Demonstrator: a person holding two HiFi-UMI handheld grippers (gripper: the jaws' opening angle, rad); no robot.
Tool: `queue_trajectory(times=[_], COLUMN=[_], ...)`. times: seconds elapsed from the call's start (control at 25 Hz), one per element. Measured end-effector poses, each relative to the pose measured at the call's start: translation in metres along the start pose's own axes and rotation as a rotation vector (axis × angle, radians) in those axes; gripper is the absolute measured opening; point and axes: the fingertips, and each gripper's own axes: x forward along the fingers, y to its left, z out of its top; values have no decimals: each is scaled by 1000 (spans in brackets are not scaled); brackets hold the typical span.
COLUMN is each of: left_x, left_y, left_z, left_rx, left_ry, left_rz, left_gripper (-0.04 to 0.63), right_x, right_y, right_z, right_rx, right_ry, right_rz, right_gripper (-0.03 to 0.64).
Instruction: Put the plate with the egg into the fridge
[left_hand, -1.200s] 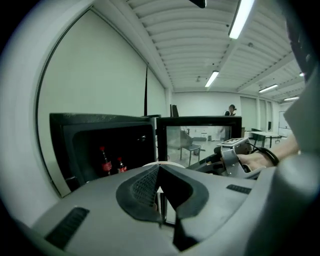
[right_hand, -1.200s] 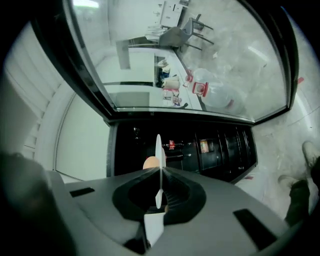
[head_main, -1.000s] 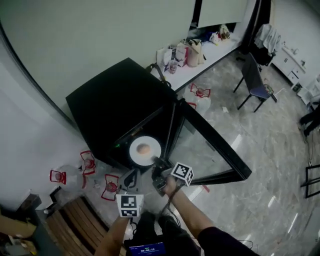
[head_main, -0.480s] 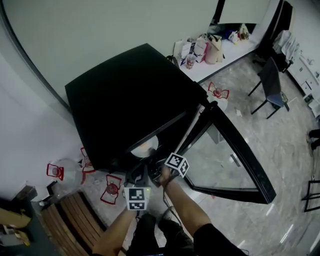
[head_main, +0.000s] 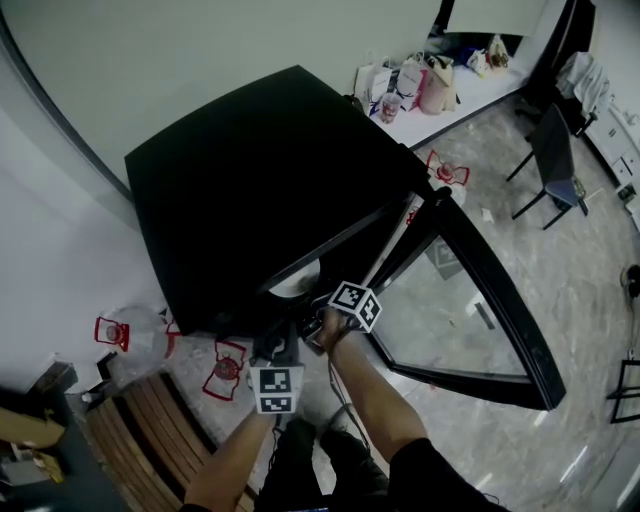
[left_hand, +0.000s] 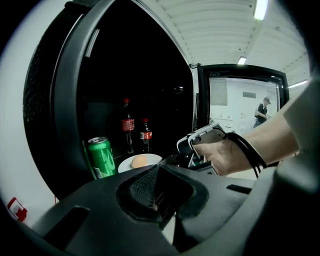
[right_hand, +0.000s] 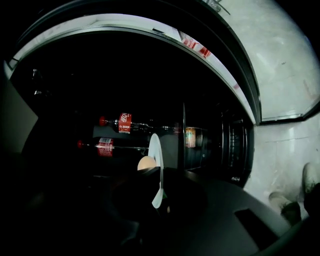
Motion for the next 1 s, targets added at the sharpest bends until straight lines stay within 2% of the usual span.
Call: queue_trajectory(times=[0.12,0.36,0.44,0.56,0.68,0.76,0.88,1.0], left_x=[-3,-6,-8,-11,-16,-22,-33,-47], left_y=[0,1,-1,-2,-3,-8,-24,-48], left_z=[2,4,4,5,9,18,43,79], left_rx=[-4,-3,-7,-14,-30,-40,-47,-48], left_ry=[-2,-9,-8,-3,-2,-5,-21,-49], left_rz=[3,3,5,5,0,-22,-76,-152], left_gripper=[9,9,9,8,9,9,9,9], right_x=[-1,-3,-8,-20,-42,-66,-120,-183], right_y=[-2,2,0,-5,-1,15,54,96], right_z=[-2,-3,-4,-5,-2,-3,-10,-15], right_rx=[14,25,37,64,62,15,-137,-313], right_ry=[16,28,38,39,20,11,-16,-95], right_rz=[-28,-55,-81,-101,-61,7,116,188], right_gripper=[23,149,171,176,176,176,159,50])
